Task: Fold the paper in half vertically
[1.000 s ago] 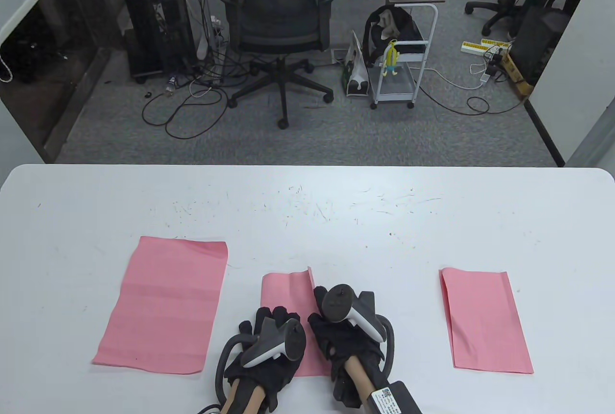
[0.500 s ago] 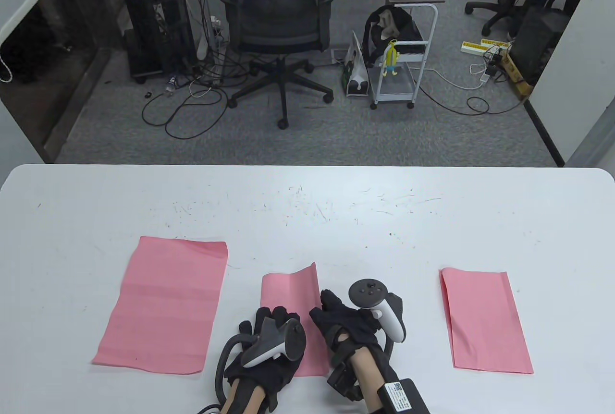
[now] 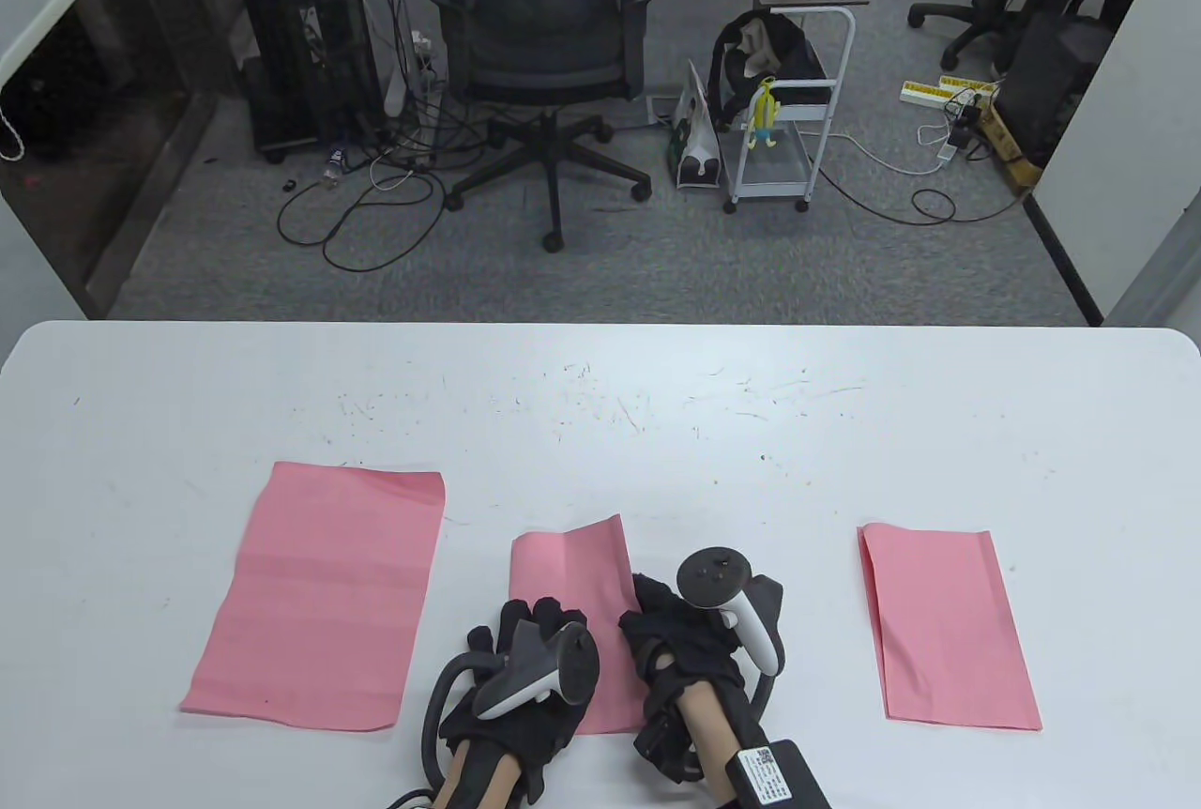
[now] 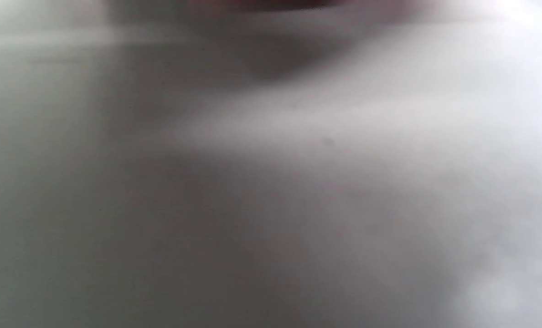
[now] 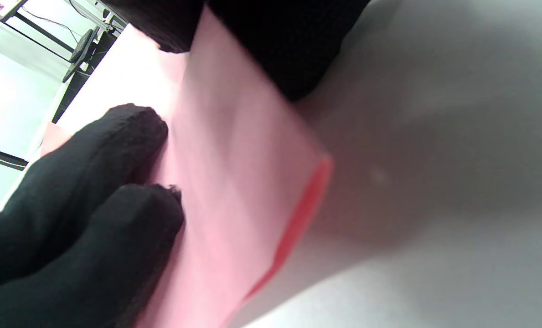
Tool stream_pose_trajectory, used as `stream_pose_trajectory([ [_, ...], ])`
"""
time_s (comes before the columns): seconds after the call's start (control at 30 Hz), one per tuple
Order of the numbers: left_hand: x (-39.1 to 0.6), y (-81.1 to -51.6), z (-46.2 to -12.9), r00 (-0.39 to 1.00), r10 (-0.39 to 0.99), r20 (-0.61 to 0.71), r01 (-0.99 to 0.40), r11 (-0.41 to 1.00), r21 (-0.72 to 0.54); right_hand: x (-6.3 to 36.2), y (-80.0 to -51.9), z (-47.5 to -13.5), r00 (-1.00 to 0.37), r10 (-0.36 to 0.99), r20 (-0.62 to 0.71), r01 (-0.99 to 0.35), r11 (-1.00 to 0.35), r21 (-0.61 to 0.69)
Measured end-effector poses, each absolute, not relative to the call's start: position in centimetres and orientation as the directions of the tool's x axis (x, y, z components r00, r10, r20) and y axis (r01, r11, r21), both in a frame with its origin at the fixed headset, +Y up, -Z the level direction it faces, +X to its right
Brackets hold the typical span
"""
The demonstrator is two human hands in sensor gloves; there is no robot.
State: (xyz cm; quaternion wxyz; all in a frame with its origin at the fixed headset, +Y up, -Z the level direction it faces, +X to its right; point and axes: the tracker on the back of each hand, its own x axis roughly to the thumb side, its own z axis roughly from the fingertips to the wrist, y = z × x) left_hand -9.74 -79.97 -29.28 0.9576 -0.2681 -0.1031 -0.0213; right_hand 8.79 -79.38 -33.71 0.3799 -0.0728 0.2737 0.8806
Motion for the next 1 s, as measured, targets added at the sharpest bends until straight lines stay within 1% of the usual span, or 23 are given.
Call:
stream_pose_trajectory([
  [0.1,-9.9,-79.1,-29.2,0.98,0.025,0.2,0.07,0.886,-0.458,8.8,-79.4,-33.7,-0.699,0.632,-0.333,-0.71,-0.562,0.425],
  [0.27,-10.2,-76.4,-28.4,0.983,0.017,0.183,0.029,0.969,-0.244,8.9,-79.5,-33.6,-0.695,0.64,-0.329,-0.714,-0.557,0.423],
  [0.37,-10.1,-75.1,-27.7,0.982,0.046,0.184,-0.023,0.992,-0.125,8.9,-79.5,-33.6,-0.687,0.646,-0.332,-0.721,-0.548,0.425],
  [0.47,-9.8,-74.6,-27.3,0.979,0.056,0.198,-0.039,0.995,-0.088,9.4,-79.8,-33.7,-0.65,0.672,-0.354,-0.751,-0.501,0.43],
  [0.57,-9.7,-74.5,-27.2,0.98,0.024,0.199,-0.01,0.998,-0.07,9.8,-80.0,-33.7,-0.614,0.695,-0.374,-0.779,-0.458,0.428],
  [0.77,-9.7,-74.5,-27.2,0.979,0.027,0.2,-0.013,0.997,-0.072,10.3,-80.2,-33.7,-0.57,0.722,-0.392,-0.808,-0.408,0.424],
  [0.8,-9.7,-74.4,-27.2,0.979,0.027,0.201,-0.013,0.997,-0.071,10.6,-80.2,-33.7,-0.523,0.748,-0.41,-0.834,-0.35,0.426],
  [0.87,-9.7,-74.5,-27.2,0.979,0.03,0.202,-0.015,0.997,-0.072,11.5,-79.9,-33.7,-0.444,0.783,-0.437,-0.876,-0.276,0.396],
  [0.9,-9.7,-74.5,-27.2,0.979,0.032,0.202,-0.017,0.997,-0.075,12.0,-79.6,-33.7,-0.427,0.791,-0.438,-0.887,-0.272,0.375],
  [1.0,-9.8,-74.6,-27.3,0.98,0.033,0.198,-0.017,0.997,-0.082,14.4,-77.4,-33.5,-0.44,0.805,-0.398,-0.893,-0.344,0.291],
])
